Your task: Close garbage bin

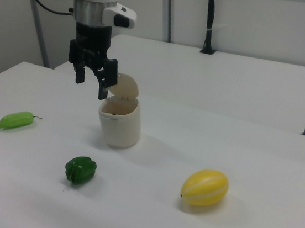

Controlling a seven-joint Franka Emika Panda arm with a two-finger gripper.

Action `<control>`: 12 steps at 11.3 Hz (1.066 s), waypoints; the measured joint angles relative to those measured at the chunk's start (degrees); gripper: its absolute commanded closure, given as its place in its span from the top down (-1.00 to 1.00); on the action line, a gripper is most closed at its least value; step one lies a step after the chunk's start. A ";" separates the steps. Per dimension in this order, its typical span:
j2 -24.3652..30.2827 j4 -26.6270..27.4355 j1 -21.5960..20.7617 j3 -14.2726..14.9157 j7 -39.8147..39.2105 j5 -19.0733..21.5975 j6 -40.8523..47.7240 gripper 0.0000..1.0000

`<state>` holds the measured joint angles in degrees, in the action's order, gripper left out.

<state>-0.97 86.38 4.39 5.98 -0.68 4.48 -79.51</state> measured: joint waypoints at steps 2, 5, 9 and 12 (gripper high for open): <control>0.11 -0.19 -0.09 0.03 0.00 0.21 0.00 1.00; 0.02 -0.18 -0.09 0.08 0.00 3.76 0.00 1.00; 0.01 -0.17 -0.09 0.08 0.00 4.29 -0.06 1.00; 0.01 -0.17 -0.09 0.08 -0.07 4.33 -0.26 0.70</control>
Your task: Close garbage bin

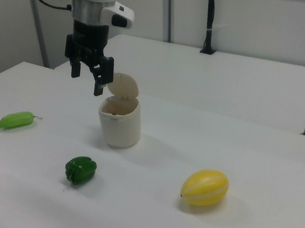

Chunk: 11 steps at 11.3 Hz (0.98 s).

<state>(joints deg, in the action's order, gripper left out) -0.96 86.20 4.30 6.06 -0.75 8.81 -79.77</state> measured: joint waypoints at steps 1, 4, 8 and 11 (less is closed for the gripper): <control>0.00 0.00 0.00 0.00 -0.20 0.00 0.00 0.36; -0.04 0.23 -0.08 -0.02 -1.26 0.65 -0.01 -1.00; -0.40 0.67 -0.11 -0.03 -3.59 5.49 -0.02 -1.00; -1.32 1.09 -1.34 -0.05 -3.96 5.81 -8.86 -1.00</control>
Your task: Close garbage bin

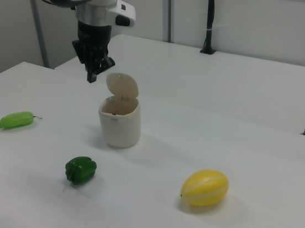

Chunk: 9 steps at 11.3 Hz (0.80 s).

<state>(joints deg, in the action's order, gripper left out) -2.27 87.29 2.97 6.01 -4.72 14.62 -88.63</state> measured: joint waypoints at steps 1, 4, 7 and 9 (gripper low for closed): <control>-0.70 0.02 -1.24 -0.01 -0.01 0.01 -4.74 -1.00; -4.15 0.08 -4.73 -0.04 -0.19 0.02 -24.18 -1.00; -8.54 -0.04 -7.92 -0.16 -3.42 0.68 -38.01 -1.00; -11.95 -1.00 -9.85 -0.19 -3.86 1.34 -44.63 -1.00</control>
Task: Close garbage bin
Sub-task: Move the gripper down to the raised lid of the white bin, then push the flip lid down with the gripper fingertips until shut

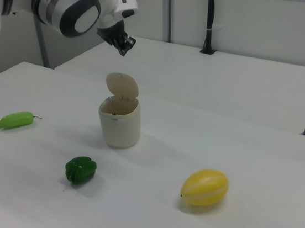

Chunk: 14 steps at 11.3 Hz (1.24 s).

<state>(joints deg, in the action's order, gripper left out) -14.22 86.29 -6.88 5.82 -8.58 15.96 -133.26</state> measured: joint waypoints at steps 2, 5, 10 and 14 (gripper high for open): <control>-3.66 -1.87 -1.00 0.00 0.00 0.01 -3.15 -1.00; -9.82 -5.15 -1.11 0.00 -1.18 0.01 -5.55 -1.00; -10.58 -6.50 -1.25 0.61 -7.46 0.01 4.12 -1.00; -9.06 -5.97 -1.02 2.50 -9.29 -0.01 13.33 -1.00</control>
<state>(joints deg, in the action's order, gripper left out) -23.28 80.32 -7.90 8.32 -17.87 15.96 -119.93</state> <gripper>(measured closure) 0.991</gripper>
